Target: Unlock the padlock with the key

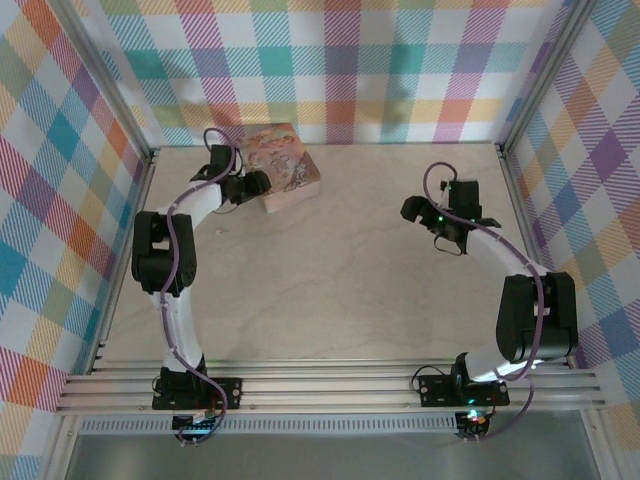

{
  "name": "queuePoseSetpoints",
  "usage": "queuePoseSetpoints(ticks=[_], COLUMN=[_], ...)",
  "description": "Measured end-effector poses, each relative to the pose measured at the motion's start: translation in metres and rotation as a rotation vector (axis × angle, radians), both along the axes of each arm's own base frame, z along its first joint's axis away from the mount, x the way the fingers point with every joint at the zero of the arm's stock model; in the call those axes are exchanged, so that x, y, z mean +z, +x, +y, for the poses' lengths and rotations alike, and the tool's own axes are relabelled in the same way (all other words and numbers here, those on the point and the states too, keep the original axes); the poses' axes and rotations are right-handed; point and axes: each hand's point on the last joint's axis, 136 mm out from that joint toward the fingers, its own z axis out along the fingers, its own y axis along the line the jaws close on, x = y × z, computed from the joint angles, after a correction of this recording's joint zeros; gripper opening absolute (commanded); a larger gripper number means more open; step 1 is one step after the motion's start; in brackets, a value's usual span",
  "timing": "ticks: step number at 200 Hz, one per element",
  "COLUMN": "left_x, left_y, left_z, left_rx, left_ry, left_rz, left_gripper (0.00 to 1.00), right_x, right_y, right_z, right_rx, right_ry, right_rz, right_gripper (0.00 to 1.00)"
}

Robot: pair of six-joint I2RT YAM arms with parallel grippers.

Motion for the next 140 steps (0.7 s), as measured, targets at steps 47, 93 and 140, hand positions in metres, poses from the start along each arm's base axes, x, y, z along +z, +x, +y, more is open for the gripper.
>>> queuePoseSetpoints(ticks=[47,93,140], left_x=[0.001,0.008,0.066], left_y=[-0.070,-0.144,-0.114], left_z=[-0.093,-0.191,-0.118], left_rx=[-0.070,-0.303,-0.216], left_ry=[0.035,0.108,0.159], left_rz=[0.011,0.022,-0.037], left_gripper=[0.54,0.62,0.67], right_x=[0.015,0.039,0.034], right_y=[-0.002,0.000,-0.003], right_z=[0.013,0.043,0.083], right_rx=[0.017,0.067,0.131], right_ry=[0.050,0.089,0.102], right_rz=[0.035,0.043,0.130], right_gripper=[0.97,0.97,0.96])
